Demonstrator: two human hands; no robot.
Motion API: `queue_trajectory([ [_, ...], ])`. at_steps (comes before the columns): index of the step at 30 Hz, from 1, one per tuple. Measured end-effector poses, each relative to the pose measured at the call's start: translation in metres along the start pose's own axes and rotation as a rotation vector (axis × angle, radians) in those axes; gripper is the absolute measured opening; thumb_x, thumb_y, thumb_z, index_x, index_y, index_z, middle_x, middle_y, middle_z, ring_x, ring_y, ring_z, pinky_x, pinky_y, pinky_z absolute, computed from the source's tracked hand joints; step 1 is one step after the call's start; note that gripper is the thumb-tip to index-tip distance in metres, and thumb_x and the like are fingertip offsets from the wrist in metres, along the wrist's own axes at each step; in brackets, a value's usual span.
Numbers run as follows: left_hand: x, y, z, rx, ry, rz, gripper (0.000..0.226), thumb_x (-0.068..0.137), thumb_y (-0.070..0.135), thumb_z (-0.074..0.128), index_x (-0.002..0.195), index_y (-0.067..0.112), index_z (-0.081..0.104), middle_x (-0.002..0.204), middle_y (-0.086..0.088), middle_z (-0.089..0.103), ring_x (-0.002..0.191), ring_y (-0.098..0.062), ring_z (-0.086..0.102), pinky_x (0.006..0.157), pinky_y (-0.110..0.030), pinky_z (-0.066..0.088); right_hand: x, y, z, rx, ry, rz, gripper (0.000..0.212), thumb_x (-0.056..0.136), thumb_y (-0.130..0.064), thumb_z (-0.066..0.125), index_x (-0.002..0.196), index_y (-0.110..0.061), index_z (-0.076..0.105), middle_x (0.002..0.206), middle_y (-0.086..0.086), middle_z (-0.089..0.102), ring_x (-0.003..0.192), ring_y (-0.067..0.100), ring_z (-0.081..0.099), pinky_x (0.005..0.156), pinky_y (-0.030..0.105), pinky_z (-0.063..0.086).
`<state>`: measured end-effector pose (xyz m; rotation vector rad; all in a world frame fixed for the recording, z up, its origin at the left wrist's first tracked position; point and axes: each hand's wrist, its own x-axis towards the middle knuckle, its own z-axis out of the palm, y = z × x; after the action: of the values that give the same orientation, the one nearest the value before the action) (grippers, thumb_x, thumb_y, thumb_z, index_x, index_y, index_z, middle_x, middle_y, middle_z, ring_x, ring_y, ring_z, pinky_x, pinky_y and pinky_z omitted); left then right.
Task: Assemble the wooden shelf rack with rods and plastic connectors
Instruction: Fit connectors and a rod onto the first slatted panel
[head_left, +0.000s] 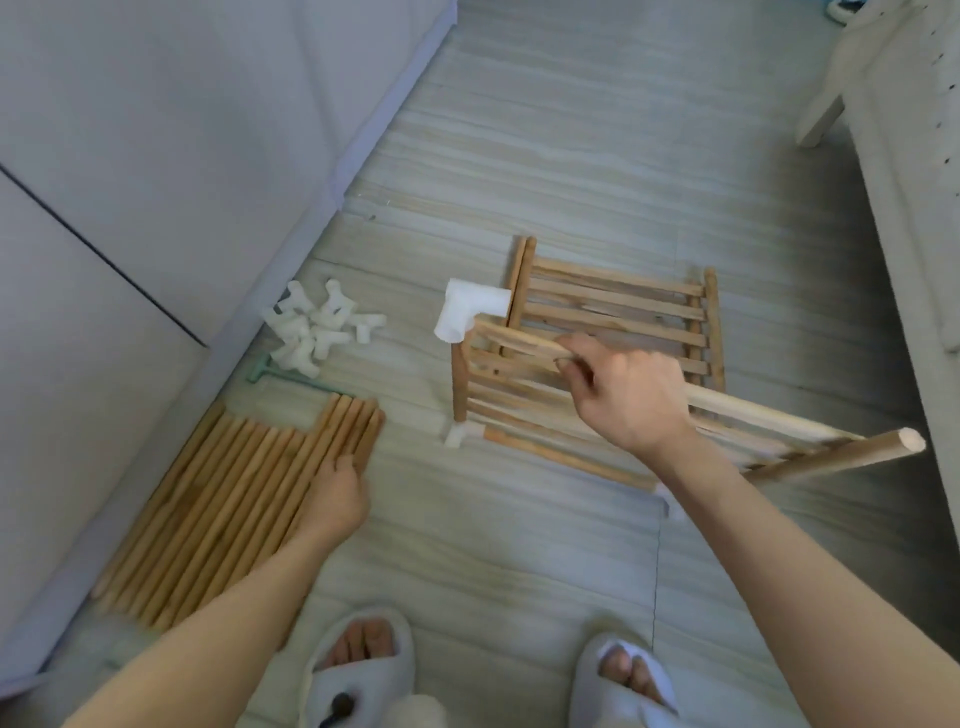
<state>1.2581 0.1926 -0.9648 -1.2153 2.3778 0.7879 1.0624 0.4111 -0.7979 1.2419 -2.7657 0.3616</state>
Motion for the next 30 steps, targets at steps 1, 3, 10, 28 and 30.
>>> queue_trajectory([
  [1,0.002,-0.002,0.005,0.041,0.014,-0.005,0.041,0.097,0.016,0.04,0.135,-0.002,0.037,0.139,-0.024,0.037,0.125,-0.037,0.039,0.103,-0.039,0.034,0.002,0.001,0.002,-0.004,0.001,0.005,0.027,0.093,-0.031,0.048,0.116,-0.027,0.06,0.076,0.012,0.07,0.07,0.038,0.064,0.056,0.031,0.032],
  [3,0.004,-0.003,0.012,0.149,0.056,0.006,0.037,0.098,0.015,0.037,0.132,0.0,0.038,0.138,-0.022,0.036,0.124,-0.035,0.039,0.101,-0.038,0.032,0.005,0.004,0.003,-0.01,0.001,0.024,0.025,0.093,-0.032,0.047,0.114,-0.028,0.06,0.075,0.011,0.069,0.071,0.038,0.064,0.056,0.031,0.032],
  [10,0.009,-0.002,0.019,0.214,-0.043,0.011,0.031,0.094,0.021,0.049,0.121,0.007,0.045,0.126,-0.015,0.05,0.113,-0.032,0.053,0.088,-0.038,0.045,0.007,0.006,0.006,-0.011,0.006,0.019,0.025,0.093,-0.033,0.047,0.113,-0.026,0.059,0.074,0.011,0.068,0.071,0.038,0.063,0.056,0.031,0.033],
  [28,-0.12,0.103,-0.173,-1.345,0.241,0.481,0.037,0.097,0.033,0.045,0.073,0.017,0.067,0.062,0.005,0.063,0.066,-0.012,0.061,0.071,-0.026,0.053,-0.036,-0.027,-0.037,0.161,-0.388,0.006,0.027,0.099,-0.035,0.041,0.113,-0.019,0.058,0.103,0.009,0.067,0.098,0.032,0.06,0.076,0.037,0.047],
  [30,-0.134,0.121,-0.17,-1.303,0.236,0.529,0.039,0.098,0.033,0.04,0.072,0.018,0.064,0.068,0.004,0.068,0.078,-0.011,0.065,0.081,-0.029,0.05,-0.041,-0.034,-0.043,0.23,-0.4,0.021,0.024,0.097,-0.03,0.047,0.103,-0.011,0.06,0.094,0.012,0.066,0.093,0.033,0.059,0.072,0.034,0.041],
])
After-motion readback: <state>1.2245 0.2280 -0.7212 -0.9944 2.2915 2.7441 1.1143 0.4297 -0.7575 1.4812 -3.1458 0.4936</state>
